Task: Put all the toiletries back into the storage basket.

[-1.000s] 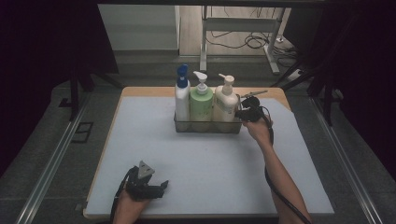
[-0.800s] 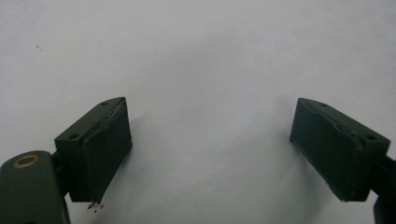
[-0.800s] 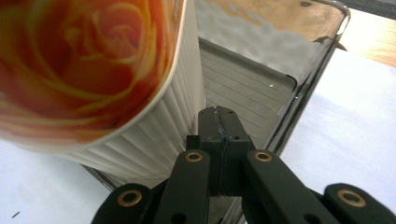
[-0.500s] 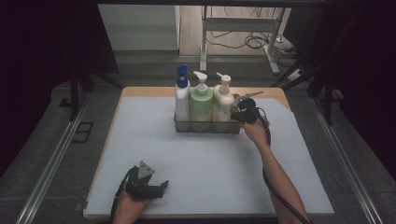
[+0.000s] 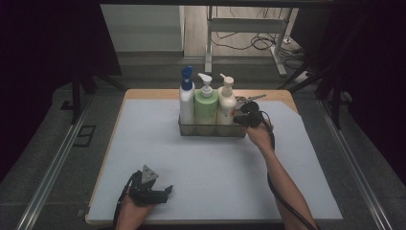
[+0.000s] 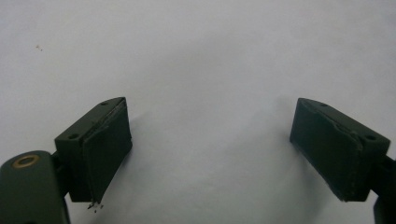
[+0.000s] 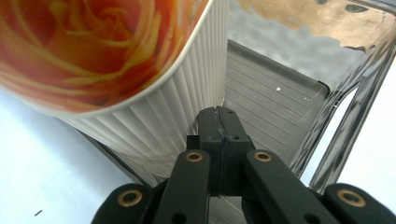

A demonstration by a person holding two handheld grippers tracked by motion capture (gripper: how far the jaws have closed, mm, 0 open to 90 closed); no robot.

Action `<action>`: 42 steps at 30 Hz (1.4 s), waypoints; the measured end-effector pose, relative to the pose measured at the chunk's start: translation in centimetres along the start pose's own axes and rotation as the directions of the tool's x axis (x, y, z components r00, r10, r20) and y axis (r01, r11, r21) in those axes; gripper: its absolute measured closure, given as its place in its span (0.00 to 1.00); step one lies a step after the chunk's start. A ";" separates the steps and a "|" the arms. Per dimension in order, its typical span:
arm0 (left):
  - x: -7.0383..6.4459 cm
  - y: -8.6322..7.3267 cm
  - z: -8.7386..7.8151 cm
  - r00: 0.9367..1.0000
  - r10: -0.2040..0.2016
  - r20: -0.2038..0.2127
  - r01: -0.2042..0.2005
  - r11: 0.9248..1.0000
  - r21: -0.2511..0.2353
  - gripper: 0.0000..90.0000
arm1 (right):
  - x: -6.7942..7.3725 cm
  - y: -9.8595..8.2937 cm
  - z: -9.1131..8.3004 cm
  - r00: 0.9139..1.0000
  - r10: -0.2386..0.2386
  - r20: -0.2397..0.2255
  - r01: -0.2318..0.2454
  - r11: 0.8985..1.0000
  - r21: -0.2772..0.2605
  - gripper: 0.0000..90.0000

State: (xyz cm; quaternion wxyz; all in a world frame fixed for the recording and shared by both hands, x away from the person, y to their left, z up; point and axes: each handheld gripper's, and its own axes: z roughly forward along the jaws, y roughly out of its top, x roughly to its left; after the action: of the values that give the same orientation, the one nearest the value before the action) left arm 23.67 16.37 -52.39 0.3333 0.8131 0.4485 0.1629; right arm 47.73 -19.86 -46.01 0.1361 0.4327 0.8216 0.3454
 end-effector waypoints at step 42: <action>0.0 0.0 0.0 1.000 0.000 0.000 0.000 1.000 -0.001 0.14 | 0.8 0.1 -2.0 0.999 -0.034 -0.013 0.034 0.999 -0.011 0.86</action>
State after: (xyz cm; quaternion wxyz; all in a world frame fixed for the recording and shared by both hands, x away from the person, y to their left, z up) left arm 23.67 16.36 -52.40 0.3337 0.8130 0.4483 0.1631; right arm 46.22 -20.09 -44.42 0.1386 0.4158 0.8278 0.3502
